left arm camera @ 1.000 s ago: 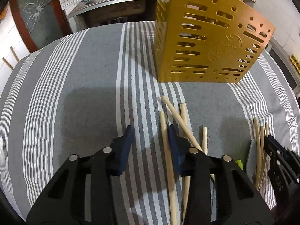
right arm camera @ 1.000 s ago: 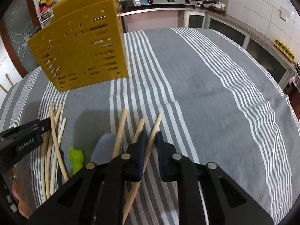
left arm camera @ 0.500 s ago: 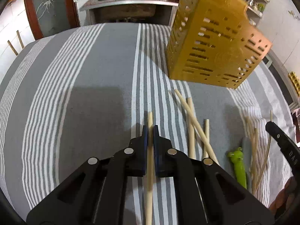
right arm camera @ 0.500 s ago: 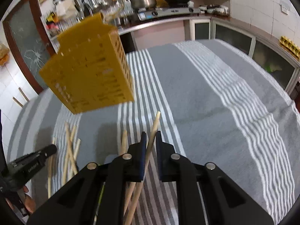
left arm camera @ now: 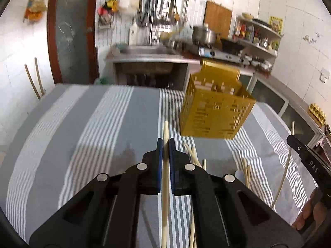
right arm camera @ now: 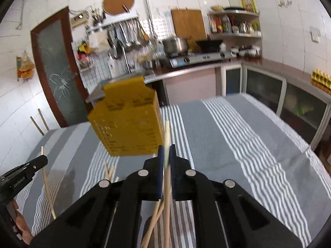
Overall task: Organize utensils
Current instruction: 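Lift the held chopsticks with both tools and carry them over the yellow holder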
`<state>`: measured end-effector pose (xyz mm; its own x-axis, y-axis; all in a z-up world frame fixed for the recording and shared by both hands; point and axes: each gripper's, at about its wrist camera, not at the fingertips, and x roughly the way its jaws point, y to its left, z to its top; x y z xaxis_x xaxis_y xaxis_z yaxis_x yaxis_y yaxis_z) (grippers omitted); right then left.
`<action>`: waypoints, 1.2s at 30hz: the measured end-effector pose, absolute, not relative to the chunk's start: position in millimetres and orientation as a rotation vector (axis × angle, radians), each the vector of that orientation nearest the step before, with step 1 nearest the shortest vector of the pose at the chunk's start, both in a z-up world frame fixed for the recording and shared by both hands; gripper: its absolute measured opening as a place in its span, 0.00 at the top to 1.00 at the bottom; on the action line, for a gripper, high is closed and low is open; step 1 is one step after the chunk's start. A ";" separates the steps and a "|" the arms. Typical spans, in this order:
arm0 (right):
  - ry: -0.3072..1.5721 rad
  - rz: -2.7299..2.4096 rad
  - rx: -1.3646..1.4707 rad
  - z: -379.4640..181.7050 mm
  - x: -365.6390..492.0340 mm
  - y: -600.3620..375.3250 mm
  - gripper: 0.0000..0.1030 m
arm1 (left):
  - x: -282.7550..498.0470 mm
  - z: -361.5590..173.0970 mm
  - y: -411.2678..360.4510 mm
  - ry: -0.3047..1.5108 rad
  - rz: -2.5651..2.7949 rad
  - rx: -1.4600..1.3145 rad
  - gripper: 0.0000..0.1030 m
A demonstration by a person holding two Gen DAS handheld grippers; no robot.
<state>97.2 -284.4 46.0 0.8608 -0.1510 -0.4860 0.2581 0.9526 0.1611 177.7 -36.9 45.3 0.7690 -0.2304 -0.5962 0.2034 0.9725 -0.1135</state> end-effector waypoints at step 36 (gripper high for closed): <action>0.077 -0.166 0.124 193.5 163.0 -288.9 0.94 | 227.1 209.8 -104.3 0.146 -0.304 -0.088 0.96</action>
